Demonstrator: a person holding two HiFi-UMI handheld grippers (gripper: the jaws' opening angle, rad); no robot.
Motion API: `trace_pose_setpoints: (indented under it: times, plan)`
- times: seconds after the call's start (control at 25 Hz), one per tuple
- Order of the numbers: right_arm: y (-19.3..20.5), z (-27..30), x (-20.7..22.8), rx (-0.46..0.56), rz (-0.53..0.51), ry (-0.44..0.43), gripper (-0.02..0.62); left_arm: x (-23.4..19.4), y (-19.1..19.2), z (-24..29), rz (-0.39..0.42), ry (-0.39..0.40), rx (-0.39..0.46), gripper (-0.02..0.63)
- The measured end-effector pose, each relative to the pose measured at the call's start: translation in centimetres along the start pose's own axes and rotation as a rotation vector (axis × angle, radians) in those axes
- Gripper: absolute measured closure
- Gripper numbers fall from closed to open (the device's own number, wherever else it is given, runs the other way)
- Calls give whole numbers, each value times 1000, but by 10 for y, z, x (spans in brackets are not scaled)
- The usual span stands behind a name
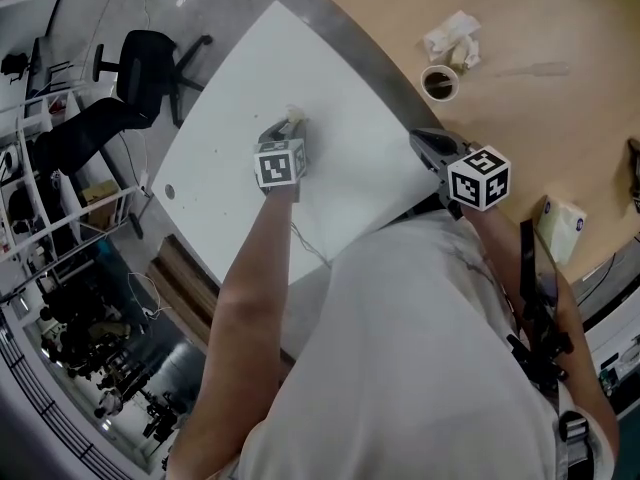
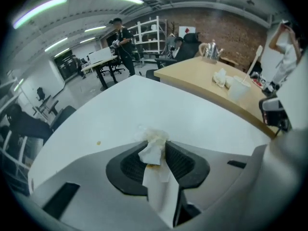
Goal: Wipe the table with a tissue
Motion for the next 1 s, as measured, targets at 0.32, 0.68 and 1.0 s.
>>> trace_pose_setpoints:
  times: [0.32,0.68,1.0]
  plan:
    - [-2,1,-2,-3,-44,4,578,15,-6,-1,108,33,-33,502]
    - [0,5,-6,-16,-52,-9,578,48,-7,1,144,70,-7,503]
    - [-3,4,-17,-20,-74,-17,578,115,-3,-10,194,293,78,503]
Point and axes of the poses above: the fingertips, and each gripper's own axes: z forward along the fingers, x to its right, y out of its underside, the point moved 5 cm from there along -z, backward along the fingers, and after that the axes turned 3 degrees about y, right-handed, at the moved point
